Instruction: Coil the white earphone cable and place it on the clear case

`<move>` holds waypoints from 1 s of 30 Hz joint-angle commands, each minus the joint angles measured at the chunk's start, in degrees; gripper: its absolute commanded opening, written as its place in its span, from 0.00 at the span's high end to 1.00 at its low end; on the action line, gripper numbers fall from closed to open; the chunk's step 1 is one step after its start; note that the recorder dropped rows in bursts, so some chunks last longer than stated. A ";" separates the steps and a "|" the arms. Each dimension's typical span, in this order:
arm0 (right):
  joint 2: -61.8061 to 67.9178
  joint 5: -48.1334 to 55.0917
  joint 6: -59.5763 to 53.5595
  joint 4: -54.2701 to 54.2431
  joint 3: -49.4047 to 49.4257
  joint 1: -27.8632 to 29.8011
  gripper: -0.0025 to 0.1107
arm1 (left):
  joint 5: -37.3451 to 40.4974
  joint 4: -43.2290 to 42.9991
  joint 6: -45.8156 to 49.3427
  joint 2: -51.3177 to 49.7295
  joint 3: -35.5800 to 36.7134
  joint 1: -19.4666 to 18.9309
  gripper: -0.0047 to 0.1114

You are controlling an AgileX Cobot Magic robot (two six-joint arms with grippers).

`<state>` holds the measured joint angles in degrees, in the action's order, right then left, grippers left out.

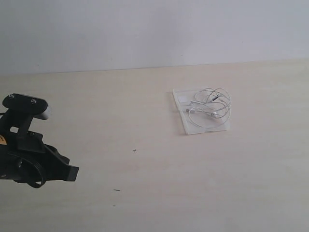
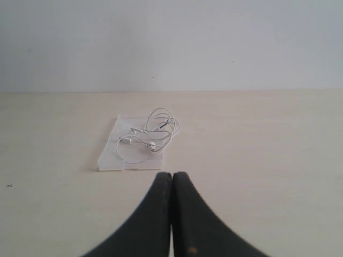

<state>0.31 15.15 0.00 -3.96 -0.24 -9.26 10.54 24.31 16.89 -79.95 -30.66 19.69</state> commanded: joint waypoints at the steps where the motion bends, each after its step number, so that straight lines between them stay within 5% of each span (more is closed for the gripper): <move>1: -0.31 -0.27 0.00 -0.30 0.24 -0.11 0.98 | -0.24 -0.21 -0.57 0.19 0.02 0.29 0.96; 14: -0.31 -0.27 0.00 -0.42 0.24 -0.11 0.98 | -0.39 -0.20 -0.47 3.12 0.02 0.29 0.96; 19: -0.31 -0.27 0.00 -0.25 0.24 -0.11 0.98 | -10.99 -1.27 -0.17 16.23 0.02 -1.08 0.96; 26: -0.31 -0.27 0.00 -0.25 0.24 -0.11 0.98 | -9.88 2.87 -3.84 48.13 0.02 -14.65 0.96; 30: -0.31 -0.27 0.00 -0.25 0.24 -0.11 0.98 | -7.32 -3.28 -1.56 60.12 0.02 -20.75 0.96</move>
<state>0.31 15.15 0.00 -4.19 -0.24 -9.26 0.46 24.67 14.50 -26.30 -30.66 1.94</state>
